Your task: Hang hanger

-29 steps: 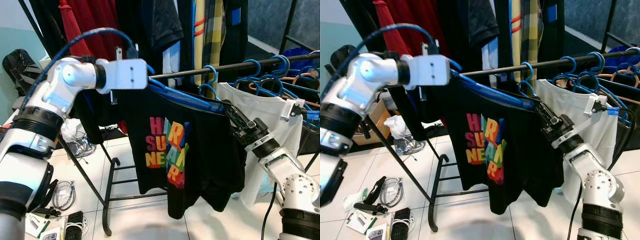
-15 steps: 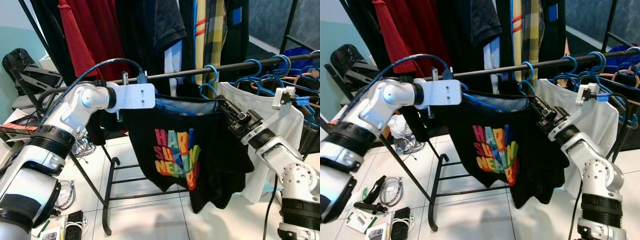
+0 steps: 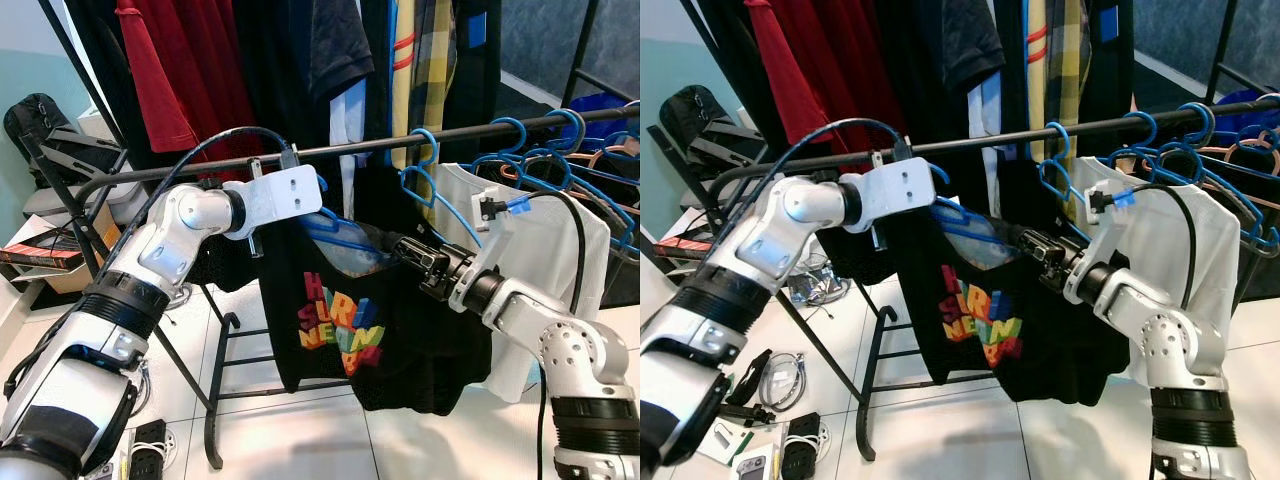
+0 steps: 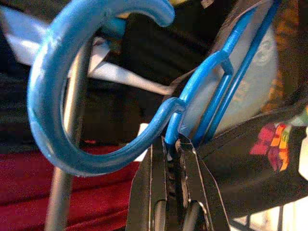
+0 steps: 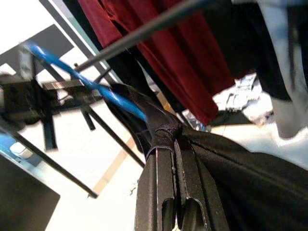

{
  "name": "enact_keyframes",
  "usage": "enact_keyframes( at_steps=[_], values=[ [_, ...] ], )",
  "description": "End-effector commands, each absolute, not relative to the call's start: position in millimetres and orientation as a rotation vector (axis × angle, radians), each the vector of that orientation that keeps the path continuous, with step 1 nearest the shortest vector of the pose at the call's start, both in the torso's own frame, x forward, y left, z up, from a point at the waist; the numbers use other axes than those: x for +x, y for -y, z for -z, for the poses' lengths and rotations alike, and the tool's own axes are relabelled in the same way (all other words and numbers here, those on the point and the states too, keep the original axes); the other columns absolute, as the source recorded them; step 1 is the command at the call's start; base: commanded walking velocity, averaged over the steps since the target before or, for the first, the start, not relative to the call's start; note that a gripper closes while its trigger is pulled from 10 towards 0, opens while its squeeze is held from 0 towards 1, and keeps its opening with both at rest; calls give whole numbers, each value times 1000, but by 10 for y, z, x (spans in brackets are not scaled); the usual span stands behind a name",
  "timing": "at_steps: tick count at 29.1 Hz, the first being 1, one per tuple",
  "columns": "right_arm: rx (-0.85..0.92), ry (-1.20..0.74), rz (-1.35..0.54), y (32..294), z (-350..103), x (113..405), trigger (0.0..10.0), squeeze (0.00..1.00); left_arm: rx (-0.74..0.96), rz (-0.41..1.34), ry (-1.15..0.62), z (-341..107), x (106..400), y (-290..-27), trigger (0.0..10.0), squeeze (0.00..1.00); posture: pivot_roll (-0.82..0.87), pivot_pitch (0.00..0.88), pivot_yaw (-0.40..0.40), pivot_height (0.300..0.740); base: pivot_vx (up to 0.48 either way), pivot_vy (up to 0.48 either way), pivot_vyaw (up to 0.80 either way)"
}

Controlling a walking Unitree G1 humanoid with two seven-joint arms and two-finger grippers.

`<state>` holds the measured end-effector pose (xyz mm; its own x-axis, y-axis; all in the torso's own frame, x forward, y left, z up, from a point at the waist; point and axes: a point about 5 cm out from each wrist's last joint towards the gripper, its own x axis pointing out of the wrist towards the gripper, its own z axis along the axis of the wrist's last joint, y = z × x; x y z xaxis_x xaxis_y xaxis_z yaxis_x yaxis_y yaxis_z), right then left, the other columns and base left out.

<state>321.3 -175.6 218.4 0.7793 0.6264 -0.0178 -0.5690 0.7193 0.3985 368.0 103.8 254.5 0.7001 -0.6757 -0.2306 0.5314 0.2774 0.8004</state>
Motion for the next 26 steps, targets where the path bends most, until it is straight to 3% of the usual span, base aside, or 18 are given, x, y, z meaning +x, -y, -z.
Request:
enact_keyframes(
  at_steps=[1, 5, 11, 18, 19, 21, 22, 23, 24, 25, 26],
  values=[
    [377, -154, -695, 1679, -2235, 3207, 0, 0, 989, 823, 159, -2509, 3653, -1029, 9373, 0, -110, 0, 103, 740, 0, 0, 0],
    [359, -131, -723, 1593, -2360, 3259, 0, 0, 909, 940, 147, -2368, 3485, -818, 9412, 0, -115, 0, 94, 740, 0, 0, 0],
    [351, -135, -726, 1563, -2371, 3280, 0, 0, 867, 978, 143, -2348, 3422, -756, 9529, 0, -114, 0, 89, 740, 0, 0, 0],
    [327, -230, -751, 1335, -2243, 3281, 0, 0, 707, 986, 107, -2308, 3307, -677, 9412, 0, -109, 0, 82, 740, 0, 0, 0],
    [304, -254, -747, 1340, -2196, 3267, 4667, 0, 716, 956, 98, -2305, 3327, -718, 9412, 0, -109, 0, 82, 740, 0, 0, 0],
    [304, -254, -747, 1340, -2196, 3267, 4667, 0, 716, 956, 98, -2305, 3327, -718, 9412, 0, -109, 0, 82, 740, 0, 0, 0],
    [281, -273, -743, 1363, -2156, 3248, 10000, 0, 729, 926, 89, -2306, 3354, -771, 9373, 0, -109, 0, 81, 740, 0, 0, 0],
    [264, -291, -737, 1405, -2124, 3224, 10000, 8, 747, 890, 76, -2307, 3380, -836, 9373, 0, -109, 0, 81, 740, 0, 0, 0],
    [253, -302, -731, 1442, -2105, 3204, 10000, 337, 765, 864, 67, -2305, 3399, -888, 9373, 0, -109, 0, 81, 740, 0, 0, 0],
    [253, -302, -731, 1442, -2105, 3204, 10000, 337, 765, 864, 67, -2305, 3399, -888, 9373, 0, -109, 0, 81, 740, 0, 0, 0],
    [246, -310, -727, 1473, -2094, 3189, 10000, 616, 776, 845, 56, -2303, 3408, -929, 9373, 0, -113, 0, 84, 740, 0, 0, 0]
  ],
)
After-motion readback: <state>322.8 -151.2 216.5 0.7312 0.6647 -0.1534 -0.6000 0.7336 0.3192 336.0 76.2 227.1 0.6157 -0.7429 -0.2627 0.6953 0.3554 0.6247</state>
